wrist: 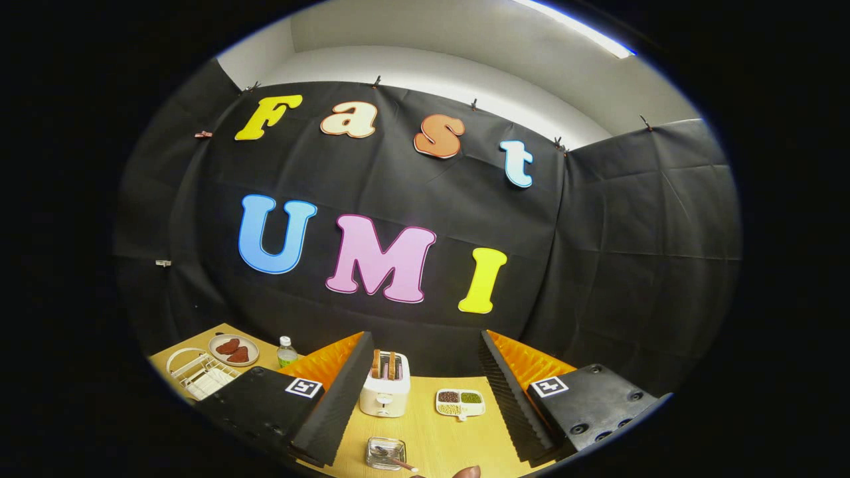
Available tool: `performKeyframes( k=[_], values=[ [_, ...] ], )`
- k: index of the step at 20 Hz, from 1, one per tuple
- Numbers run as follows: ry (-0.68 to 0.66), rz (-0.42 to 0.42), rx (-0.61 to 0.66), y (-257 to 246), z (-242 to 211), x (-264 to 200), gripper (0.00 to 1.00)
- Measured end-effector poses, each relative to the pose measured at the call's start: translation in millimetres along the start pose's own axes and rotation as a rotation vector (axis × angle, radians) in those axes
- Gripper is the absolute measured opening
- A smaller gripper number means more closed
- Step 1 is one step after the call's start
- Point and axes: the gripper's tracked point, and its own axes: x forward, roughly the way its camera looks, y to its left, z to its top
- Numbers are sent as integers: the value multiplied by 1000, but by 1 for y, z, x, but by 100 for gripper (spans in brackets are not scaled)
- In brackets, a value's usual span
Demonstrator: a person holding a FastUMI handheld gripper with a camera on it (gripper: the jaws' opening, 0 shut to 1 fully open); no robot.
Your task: Take the plate from the dish rack, then take the spoon from the basket and place it into the plate.
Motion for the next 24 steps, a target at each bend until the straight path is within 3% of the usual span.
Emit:
performKeyframes(
  k=[16, 20, 24],
  values=[
    [19, 39, -7, 28, -2, 8, 98],
    [76, 84, -8, 53, -16, 17, 97],
    [224, 198, -10, 101, -54, 23, 98]
  ],
)
